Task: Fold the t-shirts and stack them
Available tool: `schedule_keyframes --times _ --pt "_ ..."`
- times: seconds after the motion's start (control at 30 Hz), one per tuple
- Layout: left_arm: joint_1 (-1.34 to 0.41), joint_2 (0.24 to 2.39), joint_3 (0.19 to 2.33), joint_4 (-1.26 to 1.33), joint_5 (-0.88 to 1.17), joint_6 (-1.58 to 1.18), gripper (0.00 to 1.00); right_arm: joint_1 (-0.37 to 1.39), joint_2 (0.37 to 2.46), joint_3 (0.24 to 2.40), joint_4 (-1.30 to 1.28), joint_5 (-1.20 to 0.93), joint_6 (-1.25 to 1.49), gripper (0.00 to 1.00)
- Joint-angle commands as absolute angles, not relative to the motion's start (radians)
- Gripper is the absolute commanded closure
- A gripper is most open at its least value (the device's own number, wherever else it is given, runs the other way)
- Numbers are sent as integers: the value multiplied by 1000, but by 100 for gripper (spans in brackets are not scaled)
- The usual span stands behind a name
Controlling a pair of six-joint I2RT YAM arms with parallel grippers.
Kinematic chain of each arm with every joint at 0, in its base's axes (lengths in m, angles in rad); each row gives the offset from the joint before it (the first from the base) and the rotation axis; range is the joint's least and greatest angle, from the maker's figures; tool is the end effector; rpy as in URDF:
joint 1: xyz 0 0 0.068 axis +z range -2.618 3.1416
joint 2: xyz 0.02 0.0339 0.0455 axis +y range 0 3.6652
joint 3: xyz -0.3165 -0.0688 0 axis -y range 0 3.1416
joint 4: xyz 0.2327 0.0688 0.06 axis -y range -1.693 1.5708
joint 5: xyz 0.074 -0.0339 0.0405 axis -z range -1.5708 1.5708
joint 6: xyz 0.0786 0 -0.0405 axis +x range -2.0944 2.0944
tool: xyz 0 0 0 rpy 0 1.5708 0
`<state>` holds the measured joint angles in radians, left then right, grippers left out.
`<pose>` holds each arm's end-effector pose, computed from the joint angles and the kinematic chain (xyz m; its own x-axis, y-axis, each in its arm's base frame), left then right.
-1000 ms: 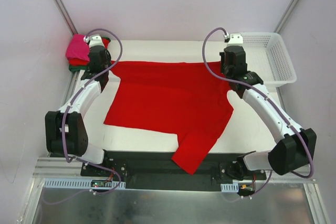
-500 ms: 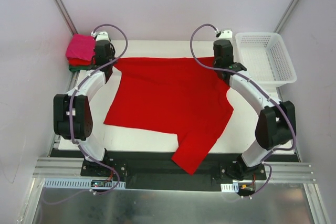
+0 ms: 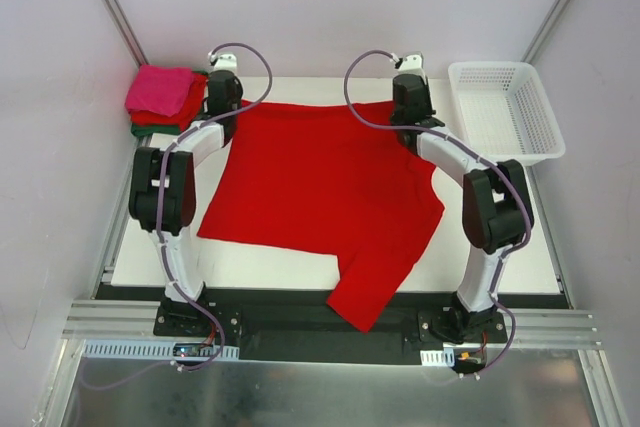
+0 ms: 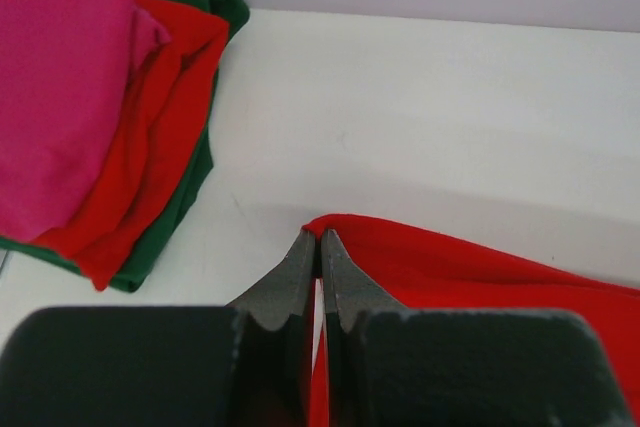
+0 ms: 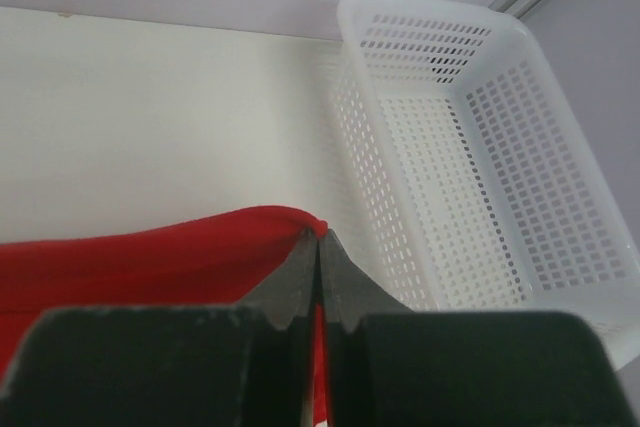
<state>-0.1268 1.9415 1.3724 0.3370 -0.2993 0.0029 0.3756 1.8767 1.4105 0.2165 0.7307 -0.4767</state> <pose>0.5070 -0.0413 0.2994 -0.2287 0.0319 -0.9730 -0.1631 0.9841 0.0706 0.4645 0.1268 0.3316 -0.3550 -0.5073 -0.7853 0.1863 0.7847 -0.5912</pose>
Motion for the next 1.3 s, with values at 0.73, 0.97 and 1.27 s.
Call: schedule_keyframes --times 0.73,0.97,1.27 --pt "-253 1804 1309 249 -391 -156 1 581 1755 1382 5 842 -302 3" --pt "-376 1539 1053 215 -391 -209 1 669 1542 1224 -182 819 -124 3" --pt "-409 1375 937 91 -299 -304 1 713 1364 1187 -507 773 58 3"
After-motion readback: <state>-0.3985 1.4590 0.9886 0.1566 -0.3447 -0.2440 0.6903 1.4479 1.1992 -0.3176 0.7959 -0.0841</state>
